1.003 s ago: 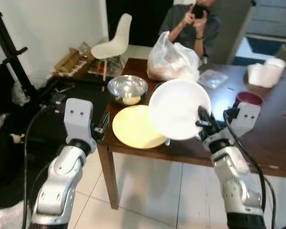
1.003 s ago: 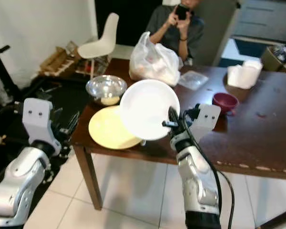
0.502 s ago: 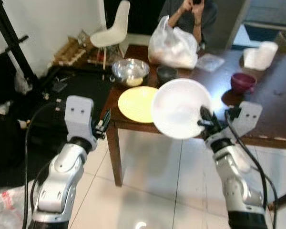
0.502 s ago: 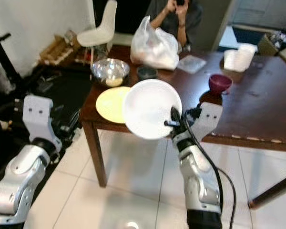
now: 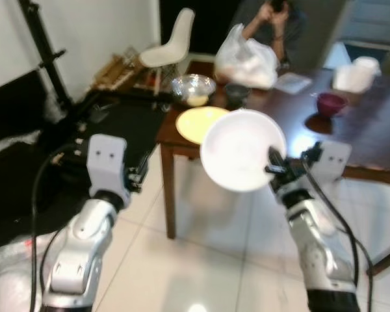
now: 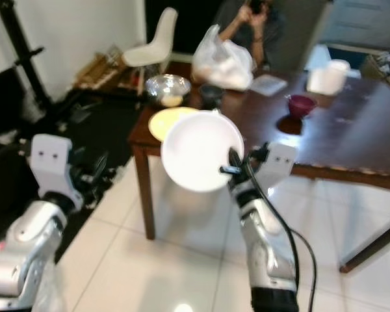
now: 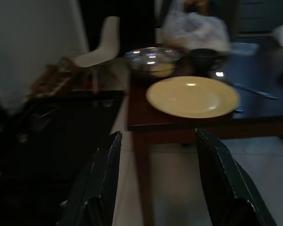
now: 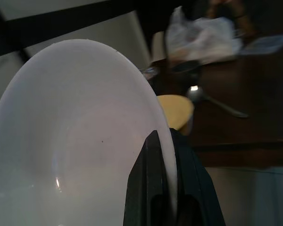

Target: Setting the table

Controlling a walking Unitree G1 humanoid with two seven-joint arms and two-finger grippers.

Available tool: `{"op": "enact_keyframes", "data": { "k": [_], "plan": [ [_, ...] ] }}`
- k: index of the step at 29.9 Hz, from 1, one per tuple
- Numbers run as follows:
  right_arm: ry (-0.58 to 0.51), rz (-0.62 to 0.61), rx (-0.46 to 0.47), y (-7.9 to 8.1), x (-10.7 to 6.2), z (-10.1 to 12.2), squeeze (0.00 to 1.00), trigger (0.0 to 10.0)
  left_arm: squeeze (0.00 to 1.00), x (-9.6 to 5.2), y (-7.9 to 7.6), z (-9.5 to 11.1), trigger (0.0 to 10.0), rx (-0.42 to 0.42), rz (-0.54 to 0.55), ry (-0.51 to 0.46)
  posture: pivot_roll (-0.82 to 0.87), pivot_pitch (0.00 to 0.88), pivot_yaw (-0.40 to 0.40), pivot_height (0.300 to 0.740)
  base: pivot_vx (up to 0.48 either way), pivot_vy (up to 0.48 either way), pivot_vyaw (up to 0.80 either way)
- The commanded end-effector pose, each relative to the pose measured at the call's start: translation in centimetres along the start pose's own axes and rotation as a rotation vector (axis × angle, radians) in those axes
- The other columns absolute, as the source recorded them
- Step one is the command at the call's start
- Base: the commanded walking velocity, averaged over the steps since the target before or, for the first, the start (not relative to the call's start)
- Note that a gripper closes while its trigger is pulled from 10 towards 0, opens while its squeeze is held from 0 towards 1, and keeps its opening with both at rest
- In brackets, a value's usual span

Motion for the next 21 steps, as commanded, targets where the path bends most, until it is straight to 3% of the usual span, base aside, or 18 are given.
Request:
{"op": "enact_keyframes", "data": {
  "k": [1, 21],
  "plan": [
    [0.004, -0.018, -0.001, -0.43, -0.05, 0.02, 0.0, 10.0, 0.0, 0.06, -0.35, -0.22, 10.0, -0.012, -0.013, 0.013, 0.01, 0.0, 0.08, 0.74, 0.0, 0.0, -0.78],
    [0.009, -0.018, 0.006, -0.4, 0.05, -0.06, 0.0, 10.0, 0.0, 0.05, -0.3, -0.73, 10.0, -0.035, -0.012, 0.04, 0.01, 0.0, 0.083, 0.74, 0.0, 0.0, -0.78]
  ]
}}
Point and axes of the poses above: a point about 5 cm out from each wrist's last joint towards the gripper, its own x axis pointing out of the wrist towards the gripper, its own z axis along the axis of the wrist's last joint, y = z × x, the point moved 2 cm from there along x, pointing out of the wrist towards the gripper, and after that the axes turned 14 degrees about -x, right-handed, at the moved point
